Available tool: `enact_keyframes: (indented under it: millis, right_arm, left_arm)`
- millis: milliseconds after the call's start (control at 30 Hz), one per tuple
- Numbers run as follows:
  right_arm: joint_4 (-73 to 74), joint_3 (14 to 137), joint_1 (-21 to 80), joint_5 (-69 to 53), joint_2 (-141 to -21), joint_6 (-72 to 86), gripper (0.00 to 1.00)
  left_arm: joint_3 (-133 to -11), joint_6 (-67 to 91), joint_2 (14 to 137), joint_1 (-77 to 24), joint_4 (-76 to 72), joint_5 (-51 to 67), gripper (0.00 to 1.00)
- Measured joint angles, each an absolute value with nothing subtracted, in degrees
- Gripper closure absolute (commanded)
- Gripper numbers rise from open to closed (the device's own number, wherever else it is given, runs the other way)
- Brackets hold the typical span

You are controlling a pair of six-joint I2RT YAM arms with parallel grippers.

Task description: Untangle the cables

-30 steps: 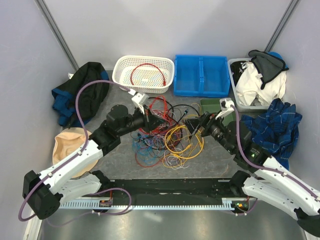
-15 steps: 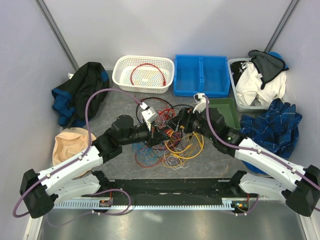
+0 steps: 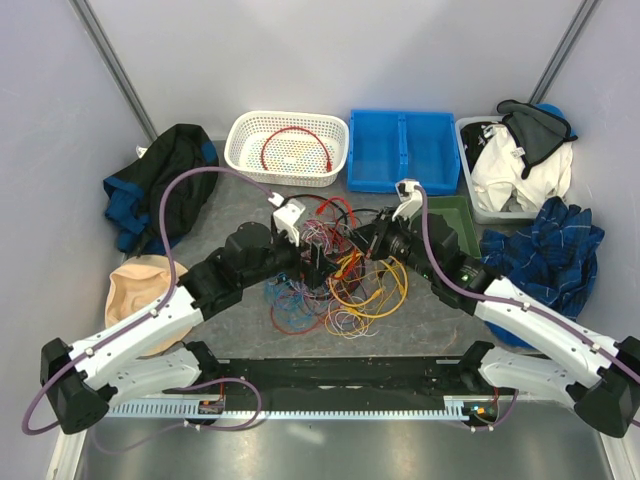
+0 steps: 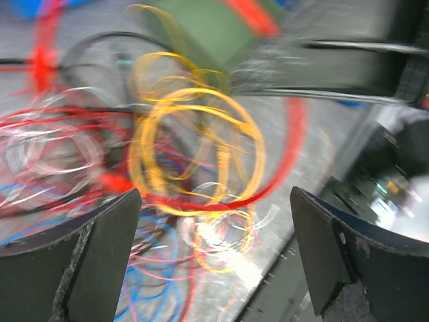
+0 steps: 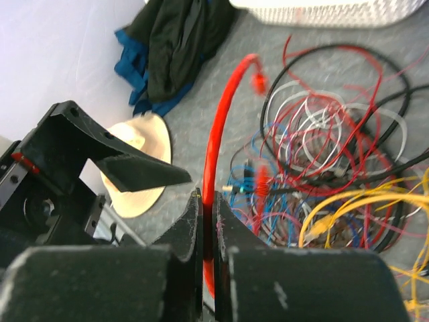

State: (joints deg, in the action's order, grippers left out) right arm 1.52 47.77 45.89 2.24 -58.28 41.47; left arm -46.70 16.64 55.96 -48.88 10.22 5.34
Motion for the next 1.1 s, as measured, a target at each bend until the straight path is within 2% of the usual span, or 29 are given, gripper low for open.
enact_keyframes:
  millis: [167,267,467,700,733,833,867,900,933,967,1000,1033,1067,1100]
  right_arm:
    - [3.27,50.5,45.89,5.5,-57.14,39.07,1.0]
    - [3.77,51.64,45.89,6.39,-56.95,38.24,1.0]
    - [4.43,52.62,45.89,6.28,-57.74,38.13,1.0]
    - [4.32,53.76,45.89,5.69,-58.76,38.37,1.0]
    - [4.34,53.82,45.89,5.58,-58.85,38.44,1.0]
    - [4.34,53.93,45.89,5.1,-59.24,38.81,1.0]
    - [4.27,53.95,45.89,4.93,-59.44,38.83,1.0]
    - [4.34,54.04,45.89,4.8,-59.64,38.87,0.95]
    - [4.32,54.08,45.89,4.75,-59.79,38.89,0.7]
    - [4.36,54.11,45.89,4.75,-59.88,38.89,0.51]
    - [4.38,54.11,45.89,4.75,-59.9,39.18,0.35]
    - [4.34,54.11,45.89,4.78,-59.88,39.24,0.11]
    - [4.38,54.13,45.89,5.08,-59.77,39.03,0.02]
    - [4.58,54.13,45.89,5.65,-59.53,38.59,0.02]
  left_arm:
    - [-48.9,19.33,54.04,-48.86,16.29,-8.78,0.0]
    - [-48.6,20.03,51.51,-48.84,16.58,-12.16,0.0]
    - [-43.77,20.05,47.99,-48.86,4.08,-4.56,0.01]
    - [-42.13,20.53,56.36,-49.17,-7.77,8.36,0.05]
    - [-41.87,20.75,57.34,-49.28,-8.99,9.85,0.07]
    - [-41.8,21.3,60.9,-49.76,-12.73,13.3,0.26]
    - [-41.8,21.45,61.93,-49.93,-13.5,14.0,0.43]
    - [-41.8,21.56,62.92,-50.09,-14.17,14.55,0.54]
    - [-41.8,21.87,63.72,-50.24,-14.68,15.11,0.67]
    - [-41.8,21.85,64.38,-50.28,-15.16,15.27,0.95]
    - [-41.8,22.06,64.77,-50.35,-15.4,15.29,0.98]
    - [-41.82,21.87,65.04,-50.35,-15.57,15.0,0.98]
    - [-41.85,21.61,65.1,-50.35,-15.66,14.55,0.98]
    - [-42.02,21.56,65.1,-50.35,-15.44,13.56,0.98]
